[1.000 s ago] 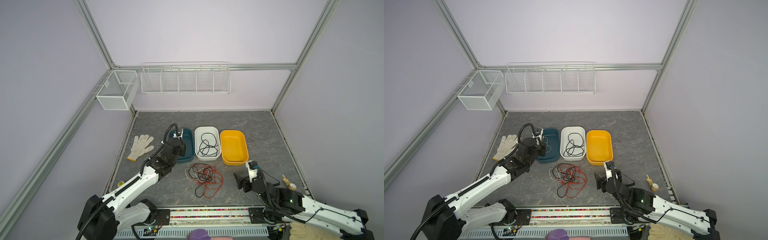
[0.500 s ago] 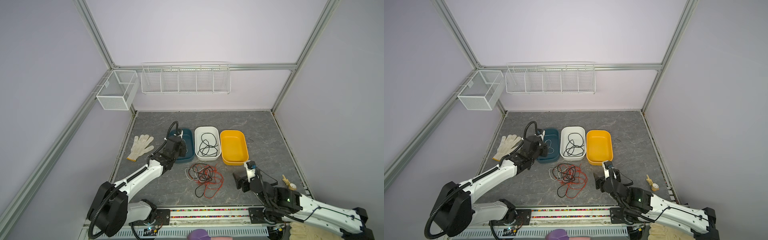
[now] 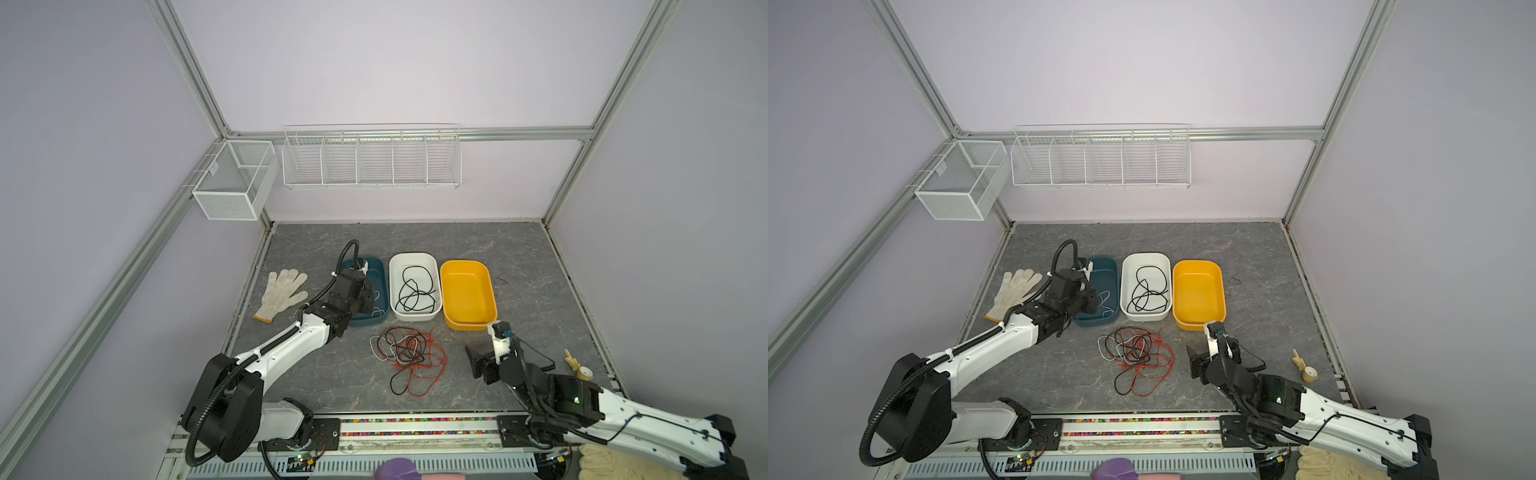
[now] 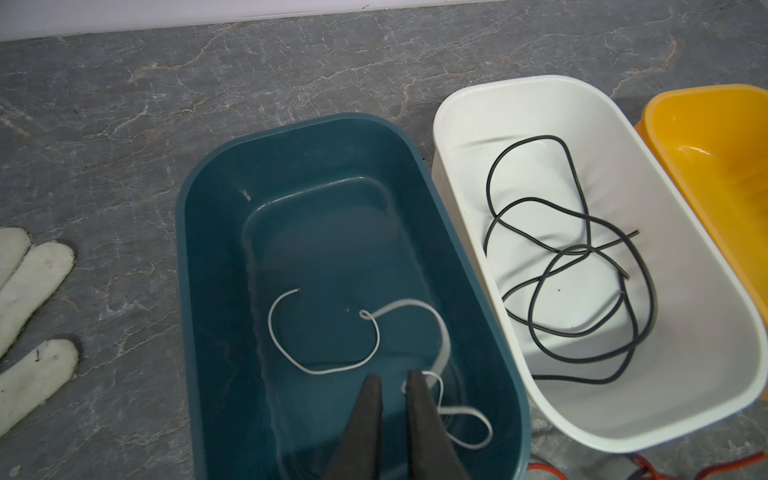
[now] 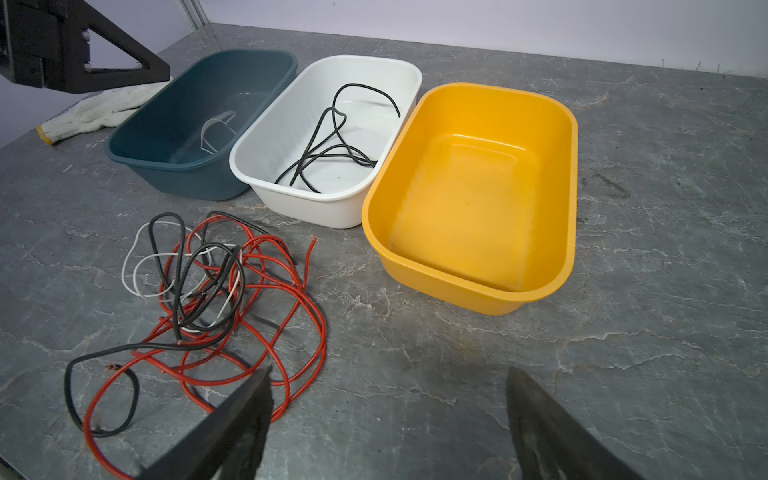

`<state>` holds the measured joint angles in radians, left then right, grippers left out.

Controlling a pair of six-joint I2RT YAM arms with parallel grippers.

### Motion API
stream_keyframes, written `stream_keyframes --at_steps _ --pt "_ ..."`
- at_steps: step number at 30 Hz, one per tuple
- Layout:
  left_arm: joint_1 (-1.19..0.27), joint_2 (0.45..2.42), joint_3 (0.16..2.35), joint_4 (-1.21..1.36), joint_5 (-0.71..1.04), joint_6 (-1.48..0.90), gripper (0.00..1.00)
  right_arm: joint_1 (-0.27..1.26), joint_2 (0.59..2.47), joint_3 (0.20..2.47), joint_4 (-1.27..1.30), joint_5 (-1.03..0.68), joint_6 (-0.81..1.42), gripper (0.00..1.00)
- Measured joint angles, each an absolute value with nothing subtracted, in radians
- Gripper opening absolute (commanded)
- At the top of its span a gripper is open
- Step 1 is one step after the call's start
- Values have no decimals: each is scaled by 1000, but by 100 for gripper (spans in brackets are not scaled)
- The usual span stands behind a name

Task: Untangle the cables
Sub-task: 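Open the left gripper to release the white wire into the teal tub, then move the left gripper back to the pile while the right gripper approaches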

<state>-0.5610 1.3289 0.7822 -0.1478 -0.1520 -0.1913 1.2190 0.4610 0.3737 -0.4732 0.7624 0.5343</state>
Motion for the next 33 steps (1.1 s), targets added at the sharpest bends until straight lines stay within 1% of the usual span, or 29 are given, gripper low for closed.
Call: stream_keyframes --at_steps 9,11,15,20,23,27,31,33 --pt "-537 1321 795 -160 -162 -204 16 1219 462 374 -472 759 532 88" --pt "-530 1306 795 -167 -170 -210 21 1219 462 374 -471 753 530 88" --pt "-522 1219 795 -185 -190 -224 44 1219 466 374 -458 724 525 88" --pt "-522 1066 795 -201 -204 -268 68 1219 542 400 -441 627 560 89" --pt "-522 1008 797 -233 -192 -298 76 1219 620 450 -428 575 604 88" --pt "-522 982 799 -320 -165 -366 91 1219 754 544 -414 511 657 90" --pt "-522 980 788 -403 -90 -463 97 1219 895 615 -393 440 695 91" --pt "-522 980 768 -414 -29 -499 97 1218 968 643 -388 402 710 92"
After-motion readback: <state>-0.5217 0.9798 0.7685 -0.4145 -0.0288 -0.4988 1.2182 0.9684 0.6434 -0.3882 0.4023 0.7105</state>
